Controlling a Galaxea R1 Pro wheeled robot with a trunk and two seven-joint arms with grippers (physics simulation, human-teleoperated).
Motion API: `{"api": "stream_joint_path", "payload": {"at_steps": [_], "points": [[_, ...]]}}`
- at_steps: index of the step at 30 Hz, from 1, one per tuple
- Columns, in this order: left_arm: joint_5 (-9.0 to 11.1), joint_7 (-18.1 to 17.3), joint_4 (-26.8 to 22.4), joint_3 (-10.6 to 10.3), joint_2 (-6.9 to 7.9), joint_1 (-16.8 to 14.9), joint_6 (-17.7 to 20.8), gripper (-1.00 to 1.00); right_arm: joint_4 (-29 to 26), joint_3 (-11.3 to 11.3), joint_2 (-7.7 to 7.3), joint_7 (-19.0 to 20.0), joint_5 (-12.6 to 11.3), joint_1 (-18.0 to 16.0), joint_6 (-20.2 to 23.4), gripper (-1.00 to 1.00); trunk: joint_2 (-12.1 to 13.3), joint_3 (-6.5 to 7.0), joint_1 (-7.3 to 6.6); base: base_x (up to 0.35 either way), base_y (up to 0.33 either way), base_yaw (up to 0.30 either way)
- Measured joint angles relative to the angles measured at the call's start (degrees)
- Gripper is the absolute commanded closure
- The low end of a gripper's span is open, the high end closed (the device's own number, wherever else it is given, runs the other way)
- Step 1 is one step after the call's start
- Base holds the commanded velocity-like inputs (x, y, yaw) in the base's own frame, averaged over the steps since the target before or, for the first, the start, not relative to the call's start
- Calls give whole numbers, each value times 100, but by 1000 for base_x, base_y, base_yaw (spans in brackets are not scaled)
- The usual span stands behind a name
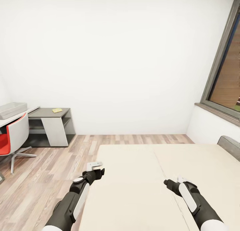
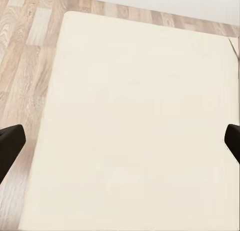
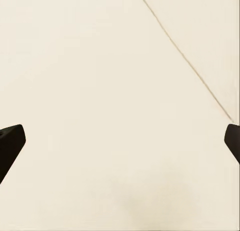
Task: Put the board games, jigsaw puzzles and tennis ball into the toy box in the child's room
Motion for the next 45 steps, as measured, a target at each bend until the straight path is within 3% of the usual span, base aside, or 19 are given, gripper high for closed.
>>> {"api": "stream_joint_path", "payload": {"at_steps": [45], "points": [[0,2,0,0,0,0,0,-100,0,-1,0,0,0,0,1,-100,0,0,0,0,-278,0]]}}
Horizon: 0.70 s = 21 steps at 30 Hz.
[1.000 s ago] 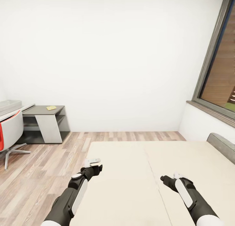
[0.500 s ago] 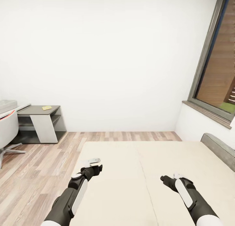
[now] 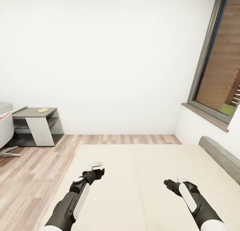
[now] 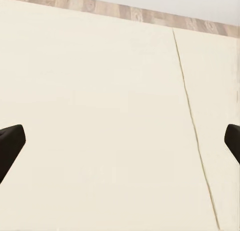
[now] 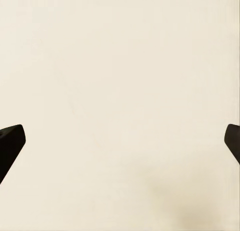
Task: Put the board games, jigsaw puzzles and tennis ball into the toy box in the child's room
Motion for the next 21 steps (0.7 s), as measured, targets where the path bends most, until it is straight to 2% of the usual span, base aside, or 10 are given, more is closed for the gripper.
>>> {"api": "stream_joint_path", "payload": {"at_steps": [15,21], "points": [[0,2,1,0,0,-3,0,-100,0,1,-2,0,0,0,-2,-100,0,0,0,0,-278,0],[0,1,0,0,0,-1,1,-100,0,1,-5,1,0,0,-1,-100,0,0,0,0,-197,0]]}}
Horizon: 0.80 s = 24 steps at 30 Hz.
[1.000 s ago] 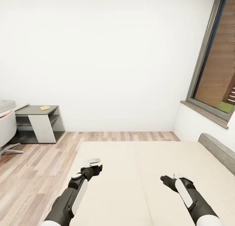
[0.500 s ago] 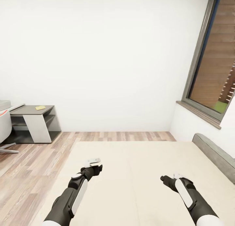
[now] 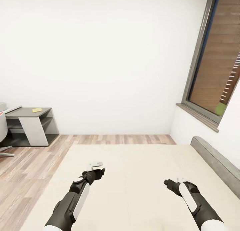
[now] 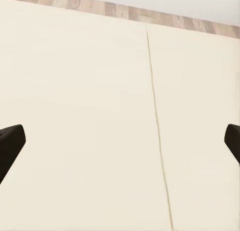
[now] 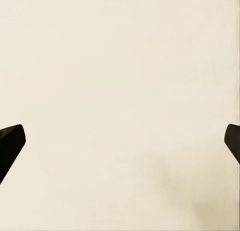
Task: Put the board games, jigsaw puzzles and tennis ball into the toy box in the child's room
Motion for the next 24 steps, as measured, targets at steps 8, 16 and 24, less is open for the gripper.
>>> {"api": "stream_joint_path", "payload": {"at_steps": [8,16,24], "points": [[0,-2,0,0,0,0,0,-100,0,-2,-2,0,0,0,1,-100,0,0,0,0,-144,0],[0,0,0,0,0,0,0,-100,0,-2,0,0,0,0,1,-100,0,0,0,0,-169,0],[0,1,1,0,0,-3,0,-100,0,-2,-3,0,0,0,1,-100,0,0,0,0,-198,0]]}}
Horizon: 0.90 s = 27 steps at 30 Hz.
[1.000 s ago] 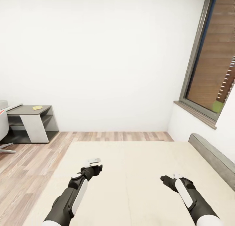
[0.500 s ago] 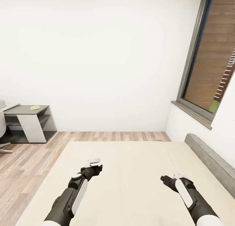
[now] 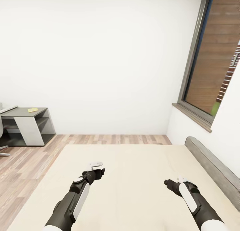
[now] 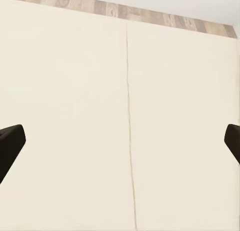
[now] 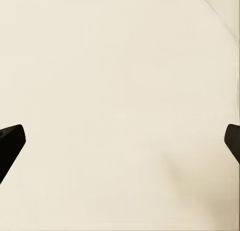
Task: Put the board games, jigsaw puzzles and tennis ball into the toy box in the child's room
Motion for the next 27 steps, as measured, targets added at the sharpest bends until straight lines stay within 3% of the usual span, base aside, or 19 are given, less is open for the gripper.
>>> {"api": "stream_joint_path", "payload": {"at_steps": [27], "points": [[0,0,0,0,0,5,0,-100,0,0,-6,0,0,1,0,-100,0,0,0,0,-210,0]]}}
